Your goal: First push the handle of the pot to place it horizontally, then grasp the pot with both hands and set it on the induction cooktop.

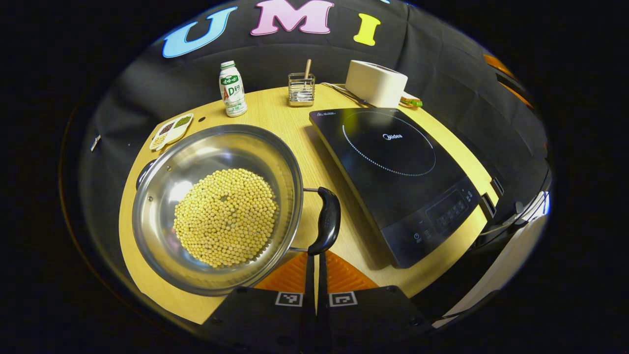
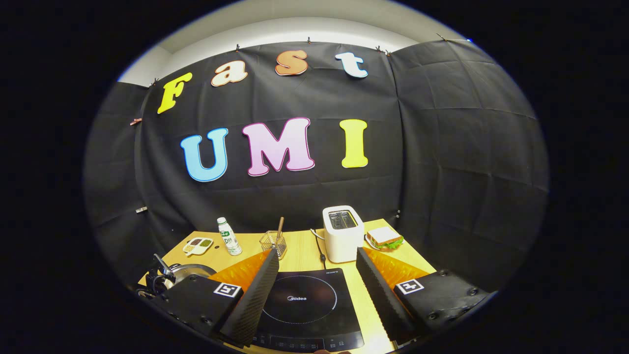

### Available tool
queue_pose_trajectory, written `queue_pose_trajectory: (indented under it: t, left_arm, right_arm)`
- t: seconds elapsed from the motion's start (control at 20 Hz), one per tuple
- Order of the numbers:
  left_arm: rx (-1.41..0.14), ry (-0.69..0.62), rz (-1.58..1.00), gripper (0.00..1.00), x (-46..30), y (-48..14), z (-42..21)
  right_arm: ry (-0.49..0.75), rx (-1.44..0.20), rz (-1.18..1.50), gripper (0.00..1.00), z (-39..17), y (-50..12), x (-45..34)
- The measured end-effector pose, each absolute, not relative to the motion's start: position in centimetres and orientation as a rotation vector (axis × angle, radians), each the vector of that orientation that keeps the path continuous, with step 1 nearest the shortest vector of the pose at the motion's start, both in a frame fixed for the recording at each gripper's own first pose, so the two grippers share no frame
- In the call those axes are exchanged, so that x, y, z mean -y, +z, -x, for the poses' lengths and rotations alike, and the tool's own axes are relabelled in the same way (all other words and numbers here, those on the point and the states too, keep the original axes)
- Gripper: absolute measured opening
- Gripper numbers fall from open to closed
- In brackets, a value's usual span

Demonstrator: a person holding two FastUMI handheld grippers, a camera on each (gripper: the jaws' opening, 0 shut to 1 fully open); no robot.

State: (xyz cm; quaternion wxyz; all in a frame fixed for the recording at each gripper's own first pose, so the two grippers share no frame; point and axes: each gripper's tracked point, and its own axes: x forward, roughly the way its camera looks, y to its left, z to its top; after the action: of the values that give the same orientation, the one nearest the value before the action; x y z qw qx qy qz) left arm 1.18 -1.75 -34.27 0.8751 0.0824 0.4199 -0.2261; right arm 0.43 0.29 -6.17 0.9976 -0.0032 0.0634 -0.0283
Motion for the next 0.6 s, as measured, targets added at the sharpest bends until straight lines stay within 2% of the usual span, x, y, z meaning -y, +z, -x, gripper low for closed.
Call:
queue_pose_trajectory:
  t: [0.6]
  left_arm:
    - [-0.833, -0.443, -0.129, 0.05, 4.0, -34.0, -5.0]
  right_arm:
    - [-0.085, -0.146, 0.027, 0.98, -0.3, -6.7, 0.6]
